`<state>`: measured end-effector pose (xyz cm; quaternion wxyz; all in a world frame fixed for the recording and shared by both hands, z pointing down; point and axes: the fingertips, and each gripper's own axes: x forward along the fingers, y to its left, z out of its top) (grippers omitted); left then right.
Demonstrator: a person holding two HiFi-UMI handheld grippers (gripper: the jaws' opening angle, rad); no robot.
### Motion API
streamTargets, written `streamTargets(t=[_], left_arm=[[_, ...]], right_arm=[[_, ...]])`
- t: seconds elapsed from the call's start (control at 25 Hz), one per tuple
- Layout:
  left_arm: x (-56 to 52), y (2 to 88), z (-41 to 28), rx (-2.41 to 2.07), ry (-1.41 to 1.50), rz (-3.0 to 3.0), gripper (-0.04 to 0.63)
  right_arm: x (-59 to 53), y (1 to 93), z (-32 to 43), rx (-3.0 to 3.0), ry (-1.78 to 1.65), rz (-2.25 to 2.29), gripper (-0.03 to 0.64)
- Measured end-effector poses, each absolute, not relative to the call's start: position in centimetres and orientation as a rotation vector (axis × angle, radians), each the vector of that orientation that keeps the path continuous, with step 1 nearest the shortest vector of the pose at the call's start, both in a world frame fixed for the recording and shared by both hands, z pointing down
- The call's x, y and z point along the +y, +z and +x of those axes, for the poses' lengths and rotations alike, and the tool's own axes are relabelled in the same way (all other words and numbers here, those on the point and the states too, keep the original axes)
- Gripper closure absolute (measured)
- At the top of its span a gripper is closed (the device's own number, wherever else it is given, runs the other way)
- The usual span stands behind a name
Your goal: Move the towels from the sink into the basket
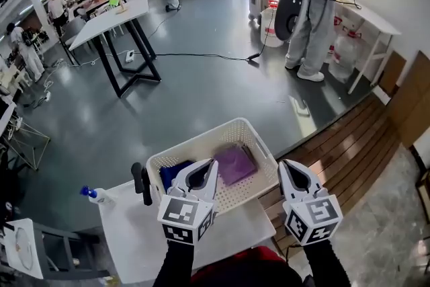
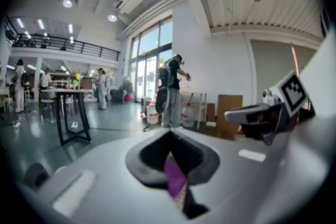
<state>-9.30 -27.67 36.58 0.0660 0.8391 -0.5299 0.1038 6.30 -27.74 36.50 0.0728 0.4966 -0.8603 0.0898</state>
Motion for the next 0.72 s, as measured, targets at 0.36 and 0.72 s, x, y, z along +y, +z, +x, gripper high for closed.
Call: streamTargets(t=[0.36, 0.72], left_arm=[[-25.4, 34.6, -10.6, -1.628, 0.192, 2.535, 0.592], [-23.9, 33.4, -12.1, -1.683, 0.116, 2.525, 0.592]], right_arm=[[-26.7, 35.2, 5.1, -2.625, 0.271, 1.493, 0.609], [-25.5, 33.3, 4.9, -2.657, 0.207, 1.522, 0.609]])
